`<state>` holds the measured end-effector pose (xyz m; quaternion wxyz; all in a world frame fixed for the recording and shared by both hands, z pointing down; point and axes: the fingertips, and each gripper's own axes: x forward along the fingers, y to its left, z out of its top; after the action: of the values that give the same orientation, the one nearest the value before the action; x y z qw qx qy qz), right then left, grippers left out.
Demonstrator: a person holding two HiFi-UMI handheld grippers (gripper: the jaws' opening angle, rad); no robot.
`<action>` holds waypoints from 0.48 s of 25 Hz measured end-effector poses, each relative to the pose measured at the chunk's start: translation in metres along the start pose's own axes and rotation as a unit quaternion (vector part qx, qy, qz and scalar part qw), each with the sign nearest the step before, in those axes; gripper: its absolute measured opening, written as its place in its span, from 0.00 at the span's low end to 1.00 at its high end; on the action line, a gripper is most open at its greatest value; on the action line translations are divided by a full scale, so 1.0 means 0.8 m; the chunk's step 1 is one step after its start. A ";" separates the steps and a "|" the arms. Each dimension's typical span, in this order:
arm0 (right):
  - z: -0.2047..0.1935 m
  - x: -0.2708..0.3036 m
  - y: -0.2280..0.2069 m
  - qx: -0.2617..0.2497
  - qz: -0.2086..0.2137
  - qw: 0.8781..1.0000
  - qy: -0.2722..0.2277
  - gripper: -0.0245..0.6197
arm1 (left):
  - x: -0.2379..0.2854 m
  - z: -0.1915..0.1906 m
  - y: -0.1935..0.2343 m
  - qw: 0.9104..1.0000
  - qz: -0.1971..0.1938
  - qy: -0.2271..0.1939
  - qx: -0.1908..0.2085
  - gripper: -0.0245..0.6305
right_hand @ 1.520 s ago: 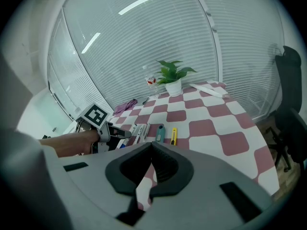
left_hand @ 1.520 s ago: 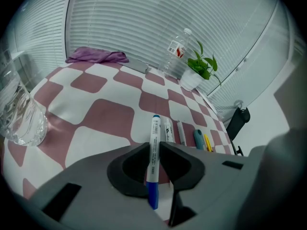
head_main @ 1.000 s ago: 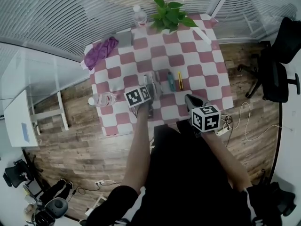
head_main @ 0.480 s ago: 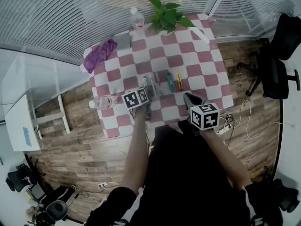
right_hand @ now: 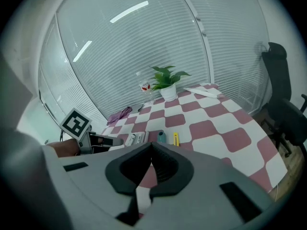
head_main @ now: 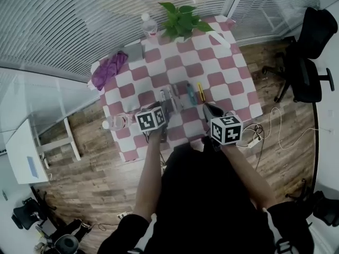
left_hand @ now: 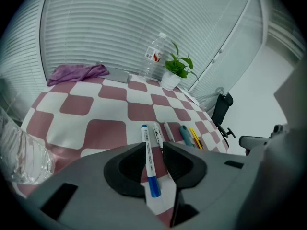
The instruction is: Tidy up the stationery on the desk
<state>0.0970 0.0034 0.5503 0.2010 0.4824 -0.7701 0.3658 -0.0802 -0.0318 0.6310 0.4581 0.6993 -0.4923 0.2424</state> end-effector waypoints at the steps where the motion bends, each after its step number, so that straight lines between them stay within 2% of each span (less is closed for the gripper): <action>1: 0.000 0.001 0.001 0.004 -0.004 1.000 -0.004 0.07 | -0.006 0.002 -0.004 1.000 -0.006 -0.002 0.011 0.23; 6: 0.000 0.005 0.010 0.024 -0.020 0.999 -0.027 0.07 | -0.040 0.007 -0.024 0.997 -0.042 -0.013 0.063 0.19; 12: 0.008 0.008 0.022 0.030 -0.035 0.998 -0.048 0.07 | -0.081 0.008 -0.045 0.989 -0.079 -0.021 0.127 0.14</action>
<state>0.0787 -0.0009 0.5441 0.1618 0.5317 -0.7501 0.3584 -0.0740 -0.0035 0.5626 0.3733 0.7932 -0.4104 0.2511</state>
